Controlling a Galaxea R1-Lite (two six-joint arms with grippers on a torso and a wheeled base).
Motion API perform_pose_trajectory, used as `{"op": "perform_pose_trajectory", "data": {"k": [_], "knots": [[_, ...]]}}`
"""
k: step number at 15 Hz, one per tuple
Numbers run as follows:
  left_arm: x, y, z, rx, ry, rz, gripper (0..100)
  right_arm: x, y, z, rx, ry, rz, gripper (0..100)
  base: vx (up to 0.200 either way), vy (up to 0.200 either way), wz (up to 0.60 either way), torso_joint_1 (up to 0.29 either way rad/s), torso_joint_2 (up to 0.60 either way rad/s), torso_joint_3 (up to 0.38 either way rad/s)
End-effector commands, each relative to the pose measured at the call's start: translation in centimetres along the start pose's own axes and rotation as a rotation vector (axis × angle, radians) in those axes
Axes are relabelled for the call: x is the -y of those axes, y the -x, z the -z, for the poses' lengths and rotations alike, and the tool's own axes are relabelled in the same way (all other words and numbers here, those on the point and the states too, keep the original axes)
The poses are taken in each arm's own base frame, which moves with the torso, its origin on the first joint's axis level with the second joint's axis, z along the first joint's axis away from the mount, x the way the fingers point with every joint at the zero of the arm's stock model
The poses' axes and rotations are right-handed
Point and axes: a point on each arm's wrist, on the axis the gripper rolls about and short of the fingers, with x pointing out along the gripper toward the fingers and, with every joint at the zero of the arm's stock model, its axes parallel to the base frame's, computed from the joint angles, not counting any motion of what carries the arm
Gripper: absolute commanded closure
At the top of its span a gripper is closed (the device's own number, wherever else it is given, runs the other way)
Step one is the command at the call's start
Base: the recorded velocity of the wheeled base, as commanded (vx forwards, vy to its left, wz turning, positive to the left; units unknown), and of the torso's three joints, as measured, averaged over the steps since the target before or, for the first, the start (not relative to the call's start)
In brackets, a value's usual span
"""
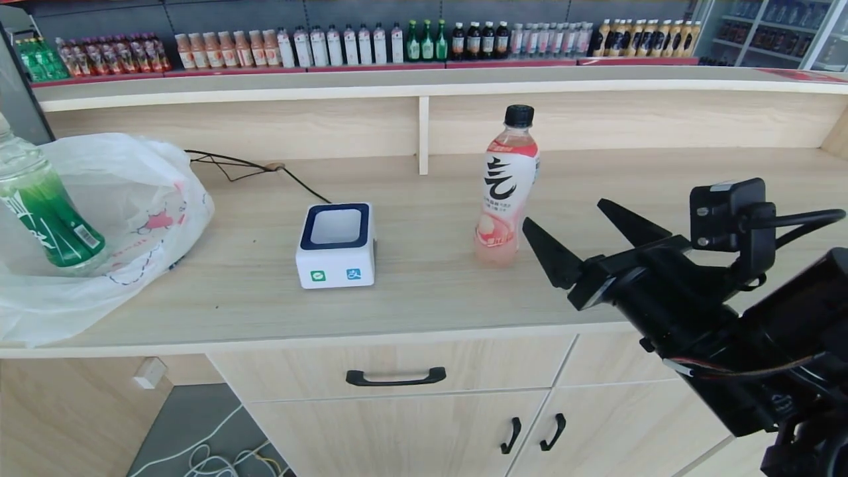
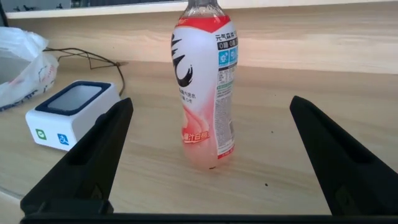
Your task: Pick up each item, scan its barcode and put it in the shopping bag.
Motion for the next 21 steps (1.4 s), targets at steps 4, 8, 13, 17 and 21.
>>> {"op": "perform_pose_trajectory", "data": {"k": [4, 8, 13, 17, 21], "knots": [[0.0, 0.0, 0.0, 0.000, 0.000, 0.000, 0, -0.4, -2.0, -1.0, -0.064, 0.045, -0.015, 0, 0.000, 0.000, 0.00, 0.000, 0.00, 0.000], [0.0, 0.0, 0.0, 0.000, 0.000, 0.000, 0, -0.7, -3.9, -1.8, -0.144, 0.067, -0.021, 0, 0.000, 0.000, 0.00, 0.000, 0.00, 0.000], [0.0, 0.0, 0.0, 0.000, 0.000, 0.000, 0, -1.1, -5.5, -0.7, -0.194, 0.064, -0.019, 0, 0.000, 0.000, 0.00, 0.000, 0.00, 0.000], [0.0, 0.0, 0.0, 0.000, 0.000, 0.000, 0, -1.1, -6.1, 0.1, -0.211, 0.047, -0.003, 0, 0.000, 0.000, 0.00, 0.000, 0.00, 0.000], [0.0, 0.0, 0.0, 0.000, 0.000, 0.000, 0, -1.4, -7.0, 1.0, -0.222, 0.020, 0.008, 0, 0.000, 0.000, 0.00, 0.000, 0.00, 0.000]]}}
